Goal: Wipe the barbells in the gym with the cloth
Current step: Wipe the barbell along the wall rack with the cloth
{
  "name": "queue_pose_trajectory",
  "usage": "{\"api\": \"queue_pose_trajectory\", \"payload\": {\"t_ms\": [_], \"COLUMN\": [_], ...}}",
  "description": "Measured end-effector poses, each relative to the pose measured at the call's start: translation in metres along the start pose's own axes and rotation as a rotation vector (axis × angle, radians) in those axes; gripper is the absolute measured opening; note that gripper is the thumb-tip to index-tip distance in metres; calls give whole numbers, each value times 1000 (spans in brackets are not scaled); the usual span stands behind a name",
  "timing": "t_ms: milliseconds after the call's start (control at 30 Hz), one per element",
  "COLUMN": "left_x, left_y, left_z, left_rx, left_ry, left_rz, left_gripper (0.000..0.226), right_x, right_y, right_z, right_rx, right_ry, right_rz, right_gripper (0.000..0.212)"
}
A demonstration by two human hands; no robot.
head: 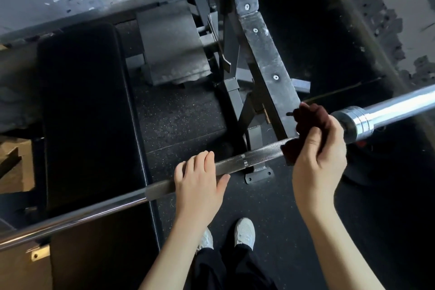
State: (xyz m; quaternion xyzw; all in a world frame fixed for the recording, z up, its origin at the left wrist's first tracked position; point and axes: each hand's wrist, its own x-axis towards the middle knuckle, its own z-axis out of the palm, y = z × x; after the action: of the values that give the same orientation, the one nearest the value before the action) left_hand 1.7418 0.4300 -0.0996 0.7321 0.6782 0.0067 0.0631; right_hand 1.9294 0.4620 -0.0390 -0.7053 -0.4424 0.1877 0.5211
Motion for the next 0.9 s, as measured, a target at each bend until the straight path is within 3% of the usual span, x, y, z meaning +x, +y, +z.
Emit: {"api": "queue_pose_trajectory", "payload": {"t_ms": [67,100,167,267,367,467,667,833,900], "left_x": [5,7,13,22,34,38,40,47,52], "left_y": [0,-1,-5,-11,-14,-13,-10,-10,-12], "left_z": [-3,-4,-4,-9,-12,-10,-5,-5,-6], "left_rx": [-6,-15,-29,-47,-87,-89,-119,-108,-102], "left_ry": [-40,-57,-75,-133,-242,-177,-100,-94,-105], "left_rz": [-10,-8,4,40,61,41,-36,-41,-52], "left_gripper": [61,63,64,71,82,69,51,49,49], "right_x": [-8,-13,-33,-26,10,3,-14,18,1], "right_y": [4,9,24,42,54,41,32,40,30], "right_z": [8,16,32,38,28,46,47,52,66], "right_rx": [-9,-143,-515,-613,-670,-703,-671,-815,-798], "right_ry": [-152,-279,-461,-584,-479,-311,-621,-361,-366], "right_rz": [-40,-72,-246,-500,-388,-161,-449,-121,-126], "right_gripper": [36,31,29,28,28,32,31,35,34]}}
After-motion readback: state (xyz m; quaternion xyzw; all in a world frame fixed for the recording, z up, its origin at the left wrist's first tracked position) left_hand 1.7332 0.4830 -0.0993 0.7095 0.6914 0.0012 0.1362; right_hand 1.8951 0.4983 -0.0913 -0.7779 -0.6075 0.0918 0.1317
